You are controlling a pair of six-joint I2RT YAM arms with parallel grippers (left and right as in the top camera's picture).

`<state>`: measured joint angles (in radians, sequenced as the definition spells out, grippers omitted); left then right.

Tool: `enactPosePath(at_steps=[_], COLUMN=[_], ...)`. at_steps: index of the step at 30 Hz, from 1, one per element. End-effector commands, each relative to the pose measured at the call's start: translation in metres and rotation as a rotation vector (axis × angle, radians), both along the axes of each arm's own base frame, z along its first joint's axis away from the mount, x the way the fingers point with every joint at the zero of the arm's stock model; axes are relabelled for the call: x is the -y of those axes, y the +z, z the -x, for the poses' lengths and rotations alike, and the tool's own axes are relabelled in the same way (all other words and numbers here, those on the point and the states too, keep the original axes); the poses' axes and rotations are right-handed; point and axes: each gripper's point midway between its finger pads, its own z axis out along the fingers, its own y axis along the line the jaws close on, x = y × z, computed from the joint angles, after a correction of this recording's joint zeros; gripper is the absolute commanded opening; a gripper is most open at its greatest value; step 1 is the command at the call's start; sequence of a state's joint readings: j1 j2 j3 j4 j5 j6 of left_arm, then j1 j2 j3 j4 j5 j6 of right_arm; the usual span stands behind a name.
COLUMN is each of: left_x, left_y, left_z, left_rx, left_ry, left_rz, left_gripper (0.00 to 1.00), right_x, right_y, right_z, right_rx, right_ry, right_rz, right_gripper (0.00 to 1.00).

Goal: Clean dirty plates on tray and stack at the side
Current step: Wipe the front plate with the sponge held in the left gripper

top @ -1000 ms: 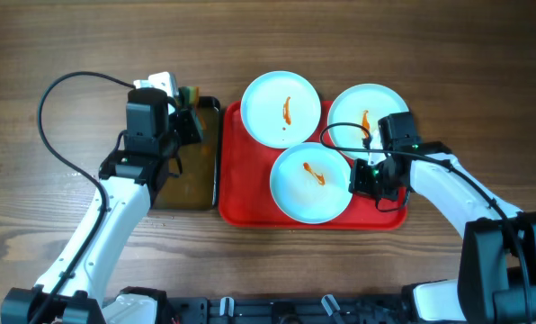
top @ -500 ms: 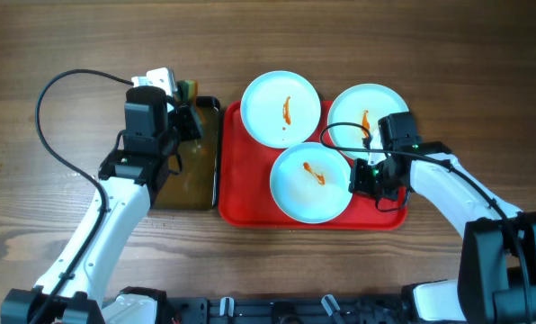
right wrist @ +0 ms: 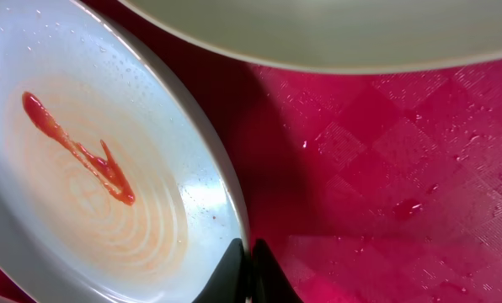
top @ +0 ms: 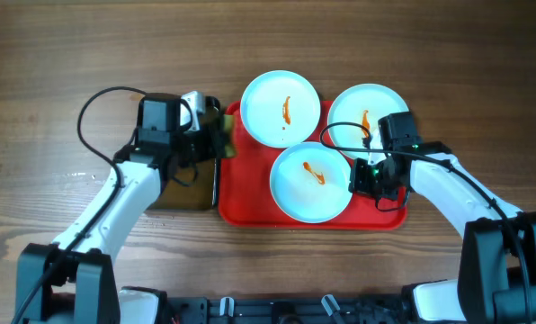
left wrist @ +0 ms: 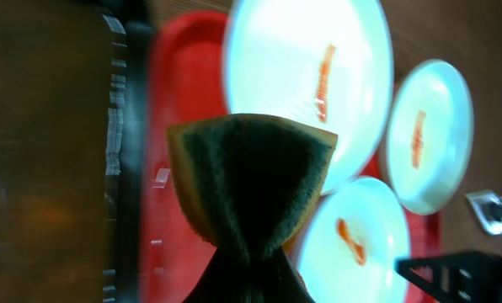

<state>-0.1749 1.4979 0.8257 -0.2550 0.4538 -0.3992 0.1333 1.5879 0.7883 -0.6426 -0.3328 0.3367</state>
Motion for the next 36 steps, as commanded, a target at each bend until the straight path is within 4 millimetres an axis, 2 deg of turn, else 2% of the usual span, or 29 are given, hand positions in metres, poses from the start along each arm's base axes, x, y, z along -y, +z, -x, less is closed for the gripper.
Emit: enactPosePath(at_steps=[1,4,5,6,8,9,15,17,21,22,23,26,29,32,36], left_x=[0.051,0.102,0.125,0.145,0.167,0.185,0.223,0.229,0.230,0.224,0.209,0.187,0.169,0.160,0.152], left_y=[0.010,0.013,0.014,0.011,0.001,-0.011,-0.034,-0.040,-0.056,-0.067,-0.080,-0.089,-0.094,-0.083,-0.048], left_z=[0.012,0.019,0.022,0.025,0.029,0.033,0.052,0.057,0.063,0.059,0.048,0.031,0.032,0.035,0.028], left_rx=[-0.017,0.015,0.040,0.045,0.016,-0.036,-0.129,-0.137,-0.170,-0.173,-0.167,-0.133,-0.138,-0.095,0.061], left_ry=[-0.093,-0.179,-0.220,-0.238,-0.241,-0.220,-0.216,-0.230,-0.231,-0.200,-0.115,-0.069,-0.088,-0.154,-0.216], left_rz=[0.113,0.170,0.199,0.228,0.269,0.320,0.397,0.398,0.376,0.345,0.272,0.207,0.137,0.077,0.003], left_gripper=[0.04,0.04,0.04,0.04,0.04,0.04,0.04,0.04,0.04,0.04,0.04,0.04,0.04,0.04,0.04], right_x=[-0.004,-0.004,-0.004,-0.004,-0.004,-0.004,-0.004,-0.004,-0.004,-0.004,-0.004,-0.004,-0.004,-0.004,-0.004], right_y=[0.002,0.002,0.002,0.002,0.002,0.002,0.002,0.002,0.002,0.002,0.002,0.002,0.002,0.002,0.002], right_z=[-0.004,-0.004,-0.004,-0.004,-0.004,-0.004,-0.004,-0.004,-0.004,-0.004,-0.004,-0.004,-0.004,-0.004,-0.004], right_rx=[0.004,0.004,0.004,0.004,0.004,0.003,0.004,0.004,0.004,0.004,0.004,0.005,0.004,0.005,0.004], right_ry=[0.000,0.001,0.000,0.001,0.001,0.000,0.001,0.001,0.001,0.002,0.003,0.003,0.003,0.003,0.003], right_rz=[-0.015,-0.015,-0.015,-0.015,-0.015,-0.015,-0.015,-0.015,-0.015,-0.015,-0.015,-0.015,-0.014,-0.015,-0.014], right_gripper=[0.04,0.04,0.04,0.04,0.04,0.04,0.04,0.04,0.04,0.04,0.04,0.04,0.04,0.04,0.04])
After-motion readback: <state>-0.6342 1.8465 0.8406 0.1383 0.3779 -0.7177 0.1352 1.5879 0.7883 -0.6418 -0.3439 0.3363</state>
